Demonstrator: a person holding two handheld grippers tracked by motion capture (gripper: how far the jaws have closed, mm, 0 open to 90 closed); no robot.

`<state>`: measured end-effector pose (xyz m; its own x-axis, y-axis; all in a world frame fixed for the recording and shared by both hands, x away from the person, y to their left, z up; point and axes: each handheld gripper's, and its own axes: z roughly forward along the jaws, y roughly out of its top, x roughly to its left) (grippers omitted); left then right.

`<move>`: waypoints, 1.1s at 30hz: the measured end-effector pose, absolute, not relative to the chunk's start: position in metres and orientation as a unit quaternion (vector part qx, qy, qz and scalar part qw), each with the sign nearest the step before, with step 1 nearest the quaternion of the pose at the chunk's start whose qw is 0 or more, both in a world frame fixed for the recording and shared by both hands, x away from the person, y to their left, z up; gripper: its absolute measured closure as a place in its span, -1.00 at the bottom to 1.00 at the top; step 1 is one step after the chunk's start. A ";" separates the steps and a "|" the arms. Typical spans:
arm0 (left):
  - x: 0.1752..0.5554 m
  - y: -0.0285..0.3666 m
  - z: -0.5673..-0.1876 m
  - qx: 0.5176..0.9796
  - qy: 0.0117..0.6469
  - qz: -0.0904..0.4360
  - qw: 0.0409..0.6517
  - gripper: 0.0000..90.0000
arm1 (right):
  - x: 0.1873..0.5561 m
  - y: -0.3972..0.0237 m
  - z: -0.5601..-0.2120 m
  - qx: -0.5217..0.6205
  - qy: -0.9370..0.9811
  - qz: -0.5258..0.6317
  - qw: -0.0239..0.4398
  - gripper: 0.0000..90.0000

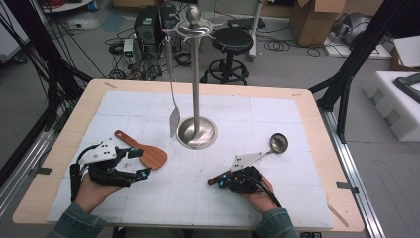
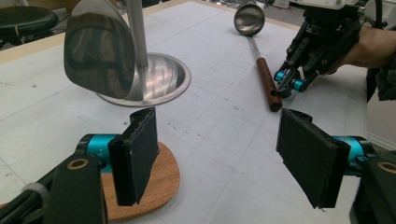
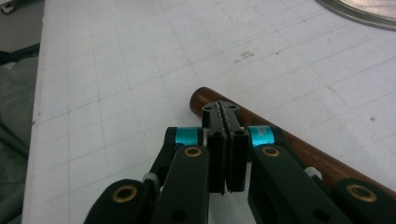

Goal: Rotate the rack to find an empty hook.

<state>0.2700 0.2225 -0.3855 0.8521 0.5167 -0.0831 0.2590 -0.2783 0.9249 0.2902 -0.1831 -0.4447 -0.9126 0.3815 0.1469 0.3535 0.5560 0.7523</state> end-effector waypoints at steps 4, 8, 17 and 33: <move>0.270 0.223 -0.385 0.791 0.245 0.118 0.549 -0.34 | 0.293 -0.181 -0.445 0.212 0.881 0.423 0.021 1.00; 0.270 0.223 -0.385 0.790 0.245 0.117 0.550 -0.34 | 0.296 -0.178 -0.445 0.213 0.880 0.424 0.026 1.00; 0.270 0.223 -0.385 0.791 0.245 0.116 0.549 -0.33 | 0.303 -0.172 -0.446 0.220 0.880 0.421 0.026 1.00; 0.270 0.223 -0.385 0.791 0.244 0.116 0.549 -0.33 | 0.305 -0.179 -0.440 0.223 0.871 0.438 0.017 1.00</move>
